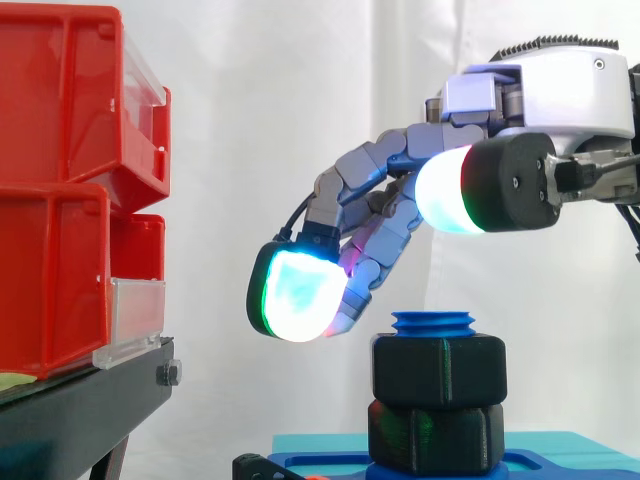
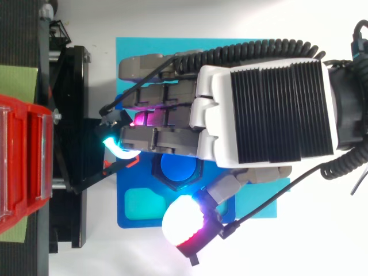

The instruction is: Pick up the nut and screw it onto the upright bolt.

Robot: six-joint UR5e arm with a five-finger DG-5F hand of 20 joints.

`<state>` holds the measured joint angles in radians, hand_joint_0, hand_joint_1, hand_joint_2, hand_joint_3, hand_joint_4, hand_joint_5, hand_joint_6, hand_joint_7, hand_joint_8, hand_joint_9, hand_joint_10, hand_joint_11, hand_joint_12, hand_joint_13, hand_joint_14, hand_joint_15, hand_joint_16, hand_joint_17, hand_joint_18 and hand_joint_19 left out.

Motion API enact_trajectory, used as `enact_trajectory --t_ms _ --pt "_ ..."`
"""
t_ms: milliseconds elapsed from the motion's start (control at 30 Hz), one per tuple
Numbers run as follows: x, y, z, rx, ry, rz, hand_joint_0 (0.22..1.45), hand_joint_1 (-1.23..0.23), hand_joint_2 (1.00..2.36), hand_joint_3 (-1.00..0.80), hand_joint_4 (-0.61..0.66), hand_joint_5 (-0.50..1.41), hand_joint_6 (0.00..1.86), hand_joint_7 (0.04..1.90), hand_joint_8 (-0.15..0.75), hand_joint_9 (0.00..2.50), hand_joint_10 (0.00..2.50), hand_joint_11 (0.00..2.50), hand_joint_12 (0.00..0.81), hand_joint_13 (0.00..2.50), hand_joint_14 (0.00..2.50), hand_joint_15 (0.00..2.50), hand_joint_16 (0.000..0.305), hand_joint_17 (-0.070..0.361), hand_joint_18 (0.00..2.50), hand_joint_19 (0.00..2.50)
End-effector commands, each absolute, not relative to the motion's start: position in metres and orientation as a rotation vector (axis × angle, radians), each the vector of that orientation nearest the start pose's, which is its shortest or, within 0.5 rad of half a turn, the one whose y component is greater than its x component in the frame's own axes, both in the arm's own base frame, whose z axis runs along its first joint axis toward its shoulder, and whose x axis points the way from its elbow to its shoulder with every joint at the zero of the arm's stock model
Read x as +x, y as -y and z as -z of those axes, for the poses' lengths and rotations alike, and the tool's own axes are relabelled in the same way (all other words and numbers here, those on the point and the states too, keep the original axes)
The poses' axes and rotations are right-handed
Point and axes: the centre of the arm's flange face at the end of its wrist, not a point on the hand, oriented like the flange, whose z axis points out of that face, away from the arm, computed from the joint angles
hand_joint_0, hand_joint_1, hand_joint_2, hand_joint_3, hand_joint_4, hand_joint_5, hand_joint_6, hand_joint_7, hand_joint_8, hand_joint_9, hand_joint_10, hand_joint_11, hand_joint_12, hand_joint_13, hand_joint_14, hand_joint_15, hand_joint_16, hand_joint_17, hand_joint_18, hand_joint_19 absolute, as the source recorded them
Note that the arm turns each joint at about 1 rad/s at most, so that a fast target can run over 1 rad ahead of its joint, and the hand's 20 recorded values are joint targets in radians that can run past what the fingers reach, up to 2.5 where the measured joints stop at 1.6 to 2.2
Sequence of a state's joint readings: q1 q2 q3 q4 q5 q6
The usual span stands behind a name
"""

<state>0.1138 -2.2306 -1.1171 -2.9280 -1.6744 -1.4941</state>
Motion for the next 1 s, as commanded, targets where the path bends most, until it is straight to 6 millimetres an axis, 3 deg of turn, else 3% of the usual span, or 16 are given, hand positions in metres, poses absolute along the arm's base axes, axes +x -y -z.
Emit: enact_trajectory --t_ms 0,467,967 --pt "0.7527 0.0369 -0.3177 -0.111 -1.568 -0.231 0.51 -0.15 1.0 -0.5 0.2 -0.08 0.5 0.75 0.22 0.85 0.0 0.0 0.235 0.67 0.0 0.0 0.025 0.057 0.32 0.0" --pt "0.7501 0.0384 -0.3152 -0.11 -1.595 -0.23 0.51 -0.15 1.0 -0.5 0.23 -0.05 0.5 1.05 0.229 0.84 0.0 0.0 0.236 0.66 0.0 0.0 0.025 0.056 0.31 0.0" --pt "0.7468 0.0443 -0.3115 -0.104 -1.621 -0.225 0.52 -0.18 1.0 -0.5 0.15 -0.03 0.51 1.28 0.242 0.89 0.0 0.0 0.224 0.71 0.0 0.0 0.023 0.053 0.37 0.0"
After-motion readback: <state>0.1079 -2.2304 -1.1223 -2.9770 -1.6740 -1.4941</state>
